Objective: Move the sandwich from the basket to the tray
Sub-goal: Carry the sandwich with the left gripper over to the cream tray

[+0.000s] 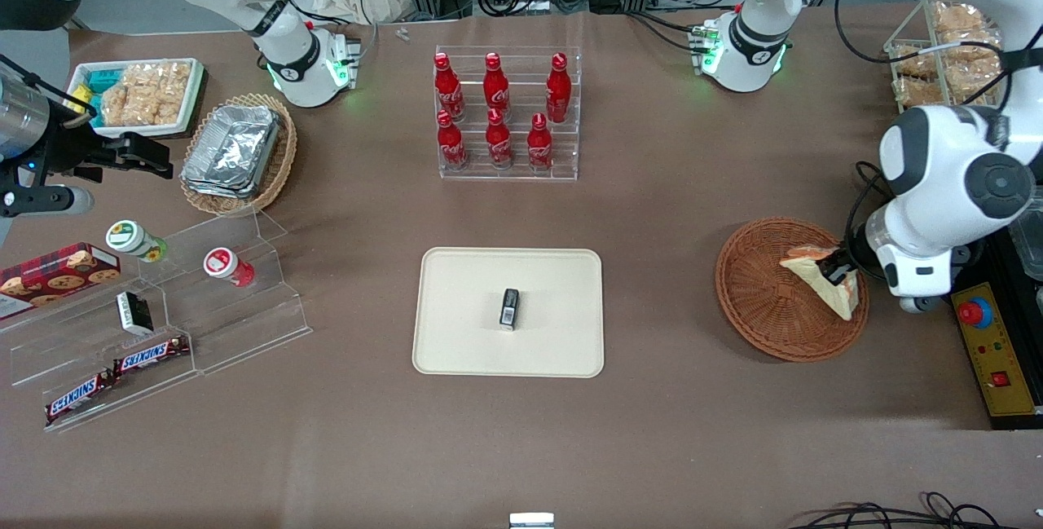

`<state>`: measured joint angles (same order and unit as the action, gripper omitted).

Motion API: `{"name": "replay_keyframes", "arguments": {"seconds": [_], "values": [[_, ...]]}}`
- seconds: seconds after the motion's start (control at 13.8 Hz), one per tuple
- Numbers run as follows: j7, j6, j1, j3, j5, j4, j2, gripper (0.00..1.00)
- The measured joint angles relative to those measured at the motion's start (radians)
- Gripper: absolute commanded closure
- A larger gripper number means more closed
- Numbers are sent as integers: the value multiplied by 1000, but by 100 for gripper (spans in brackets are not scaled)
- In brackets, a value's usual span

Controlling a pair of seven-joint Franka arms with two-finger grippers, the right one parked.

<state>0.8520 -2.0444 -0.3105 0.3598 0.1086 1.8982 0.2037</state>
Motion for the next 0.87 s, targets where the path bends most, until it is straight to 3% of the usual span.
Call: {"name": "replay_keyframes", "arguments": {"seconds": [0.36, 0.58, 0.87], "values": [[-197, 328, 129, 11, 40, -359, 9, 99], [-323, 361, 223, 19, 42, -440, 50, 100], [-337, 355, 396, 22, 54, -555, 225, 100]]}}
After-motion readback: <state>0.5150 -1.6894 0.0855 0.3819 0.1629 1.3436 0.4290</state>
